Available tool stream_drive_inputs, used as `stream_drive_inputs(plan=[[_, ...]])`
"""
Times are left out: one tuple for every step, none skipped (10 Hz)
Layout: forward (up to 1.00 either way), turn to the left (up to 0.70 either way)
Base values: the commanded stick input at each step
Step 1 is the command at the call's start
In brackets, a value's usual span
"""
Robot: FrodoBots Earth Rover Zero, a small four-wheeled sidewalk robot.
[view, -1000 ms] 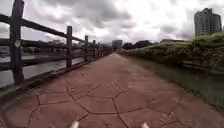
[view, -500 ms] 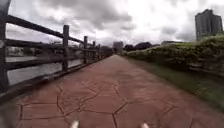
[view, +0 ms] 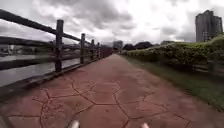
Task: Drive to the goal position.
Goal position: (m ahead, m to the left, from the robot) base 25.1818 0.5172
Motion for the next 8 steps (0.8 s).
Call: stream_drive_inputs(plan=[[0.70,0.00],[0.70,0.00],[0.70,0.00],[0.70,0.00],[0.70,0.00],[0.70,0.00],[0.70,0.00],[0.70,0.00]])
